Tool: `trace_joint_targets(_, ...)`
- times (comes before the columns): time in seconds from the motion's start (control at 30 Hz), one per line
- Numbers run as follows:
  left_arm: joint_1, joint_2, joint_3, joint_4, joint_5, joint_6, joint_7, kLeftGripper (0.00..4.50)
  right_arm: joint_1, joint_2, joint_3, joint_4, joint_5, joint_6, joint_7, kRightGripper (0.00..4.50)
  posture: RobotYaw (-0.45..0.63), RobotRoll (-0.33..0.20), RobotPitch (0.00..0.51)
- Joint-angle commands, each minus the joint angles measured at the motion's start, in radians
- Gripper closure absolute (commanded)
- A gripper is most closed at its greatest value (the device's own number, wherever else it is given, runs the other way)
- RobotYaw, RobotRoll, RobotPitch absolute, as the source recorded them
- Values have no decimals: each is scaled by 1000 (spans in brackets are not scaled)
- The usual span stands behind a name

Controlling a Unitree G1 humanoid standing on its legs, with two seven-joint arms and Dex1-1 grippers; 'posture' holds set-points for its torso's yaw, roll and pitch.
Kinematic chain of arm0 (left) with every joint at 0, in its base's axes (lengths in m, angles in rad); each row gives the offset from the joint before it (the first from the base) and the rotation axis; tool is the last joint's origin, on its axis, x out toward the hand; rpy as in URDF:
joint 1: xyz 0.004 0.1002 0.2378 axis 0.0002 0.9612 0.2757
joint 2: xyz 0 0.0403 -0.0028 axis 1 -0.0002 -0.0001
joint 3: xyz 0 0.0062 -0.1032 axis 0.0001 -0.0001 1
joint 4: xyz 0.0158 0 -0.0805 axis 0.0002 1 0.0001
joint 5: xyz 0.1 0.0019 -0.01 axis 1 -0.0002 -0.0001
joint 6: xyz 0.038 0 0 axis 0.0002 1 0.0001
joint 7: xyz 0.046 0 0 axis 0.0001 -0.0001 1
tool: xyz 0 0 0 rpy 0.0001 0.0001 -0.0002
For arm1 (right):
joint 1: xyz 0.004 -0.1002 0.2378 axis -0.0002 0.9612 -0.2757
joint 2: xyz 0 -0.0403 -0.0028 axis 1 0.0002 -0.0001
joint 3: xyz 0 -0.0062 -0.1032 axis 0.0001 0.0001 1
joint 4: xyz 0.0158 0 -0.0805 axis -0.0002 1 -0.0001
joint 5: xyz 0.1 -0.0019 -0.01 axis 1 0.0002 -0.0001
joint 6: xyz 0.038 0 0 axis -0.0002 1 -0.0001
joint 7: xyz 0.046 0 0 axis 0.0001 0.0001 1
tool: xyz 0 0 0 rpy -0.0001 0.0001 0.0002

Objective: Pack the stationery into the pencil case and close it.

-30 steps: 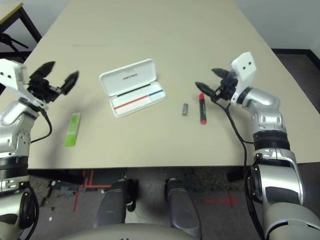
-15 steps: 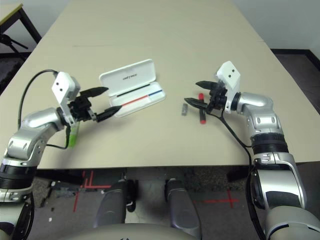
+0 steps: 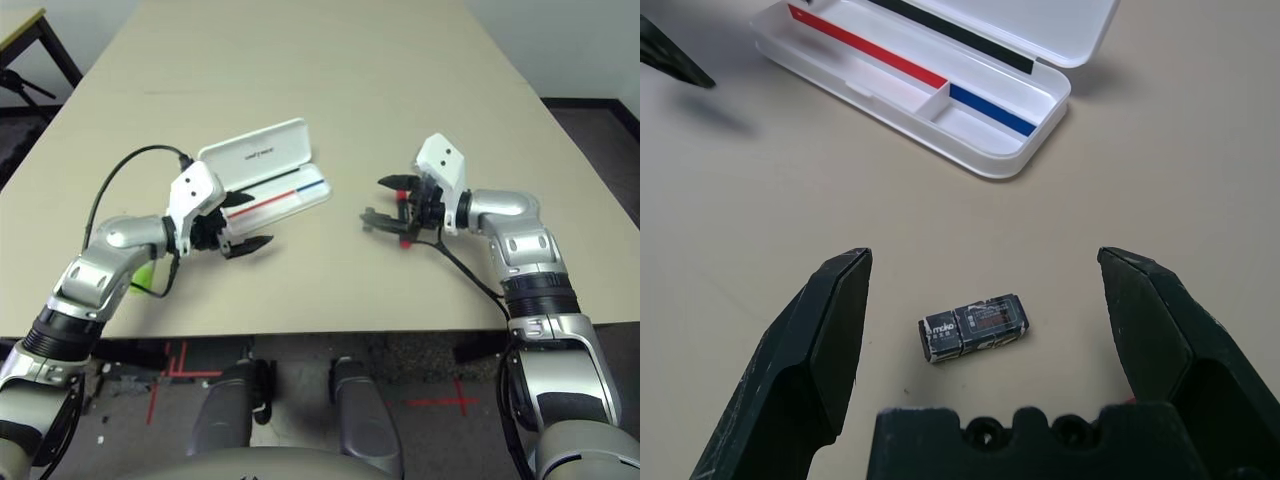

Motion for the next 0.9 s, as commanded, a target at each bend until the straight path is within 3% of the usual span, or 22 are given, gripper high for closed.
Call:
trace_joint_targets(0.03,-18,-7,-27,41,30,4,-20,11,26,-19,-6,-36,9,17,-7,0,-54,0,155)
trace_joint_targets(0.37,-38,-8,-44,85,47,49,-87,11,55,-32,-15,-77,22,33,-36,0,-80,0,156)
trace_joint_targets(0.57,-42,2,-56,91,42,94,-129,2028,68,-34,-21,-96,30,37,-58,0,-94,0,159)
trace_joint_targets(0.63,-44,2,-52,94,40,95,-134,2960,72,-35,-22,-101,33,36,-64,0,-94,0,159)
trace_joint_targets(0.77,-58,7,-43,117,41,81,-147,4405,76,-35,-19,-107,38,36,-71,0,-97,0,161)
trace_joint_targets(0.9,-77,33,-40,128,57,37,-178,4463,84,-39,-15,-135,50,54,-62,0,-95,0,161)
